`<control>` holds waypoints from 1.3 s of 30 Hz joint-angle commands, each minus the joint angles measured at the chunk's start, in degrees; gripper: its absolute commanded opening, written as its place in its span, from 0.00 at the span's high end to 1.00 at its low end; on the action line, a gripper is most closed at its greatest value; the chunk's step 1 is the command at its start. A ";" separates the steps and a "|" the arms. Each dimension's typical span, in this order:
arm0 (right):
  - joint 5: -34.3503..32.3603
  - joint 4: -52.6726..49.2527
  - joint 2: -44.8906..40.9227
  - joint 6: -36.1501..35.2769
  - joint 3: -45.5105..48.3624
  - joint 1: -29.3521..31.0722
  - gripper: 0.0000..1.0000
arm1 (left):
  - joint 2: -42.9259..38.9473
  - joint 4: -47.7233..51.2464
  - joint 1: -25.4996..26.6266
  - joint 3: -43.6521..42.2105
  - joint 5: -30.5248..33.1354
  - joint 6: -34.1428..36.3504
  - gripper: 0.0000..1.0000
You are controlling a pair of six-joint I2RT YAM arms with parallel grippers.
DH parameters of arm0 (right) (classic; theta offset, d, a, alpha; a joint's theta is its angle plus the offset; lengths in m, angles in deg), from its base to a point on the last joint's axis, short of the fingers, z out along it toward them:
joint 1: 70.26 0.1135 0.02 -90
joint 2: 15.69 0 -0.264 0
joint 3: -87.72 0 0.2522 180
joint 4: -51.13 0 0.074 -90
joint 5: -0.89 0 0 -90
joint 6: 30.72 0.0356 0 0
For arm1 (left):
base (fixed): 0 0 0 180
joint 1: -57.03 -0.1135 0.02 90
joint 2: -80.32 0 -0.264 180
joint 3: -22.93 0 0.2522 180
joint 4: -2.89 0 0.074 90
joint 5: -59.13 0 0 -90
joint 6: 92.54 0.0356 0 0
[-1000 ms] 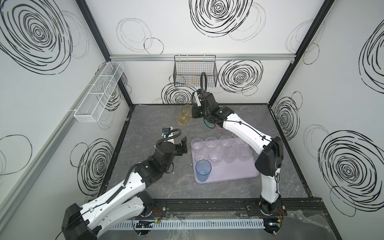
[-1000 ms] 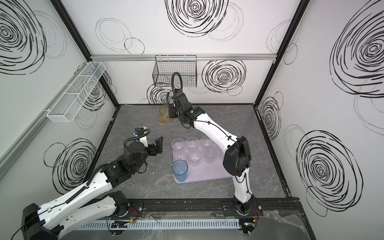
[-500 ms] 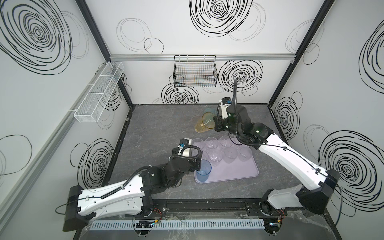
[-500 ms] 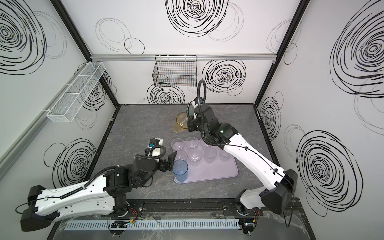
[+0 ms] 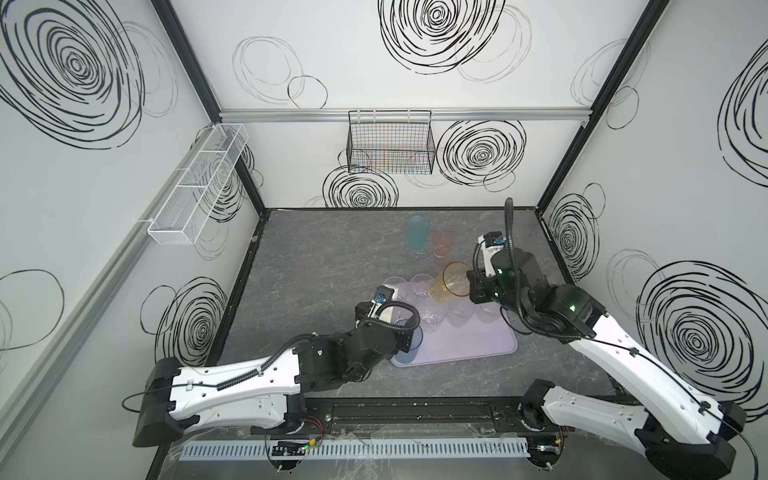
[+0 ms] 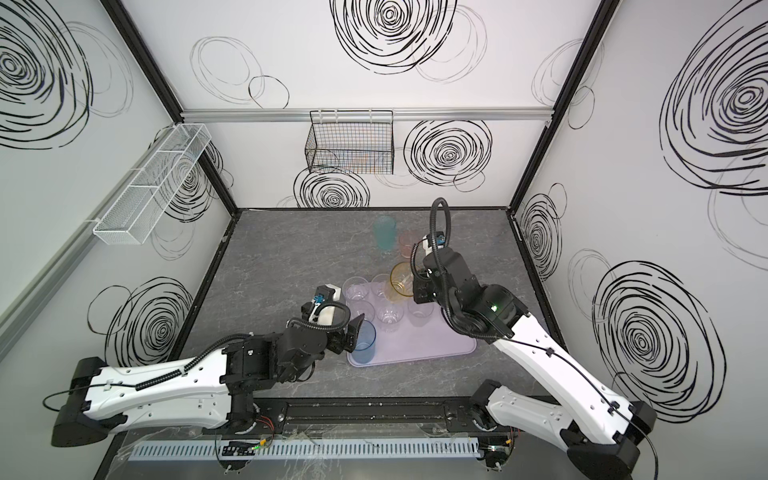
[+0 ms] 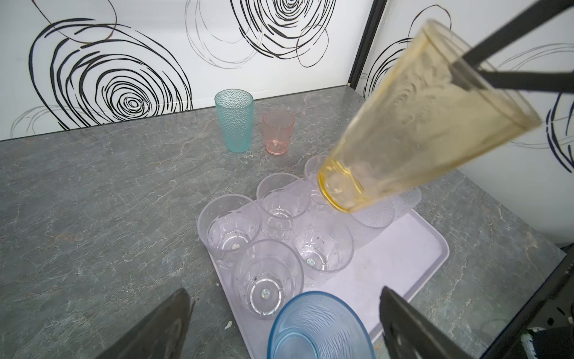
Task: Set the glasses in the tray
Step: 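Lower the yellow cup onto the tray beside the blue cup with the right gripper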
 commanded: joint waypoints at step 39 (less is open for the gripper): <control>-3.23 3.43 13.36 11.19 15.65 12.91 0.97 | -4.82 -6.68 -4.66 -8.66 -2.85 -3.48 0.01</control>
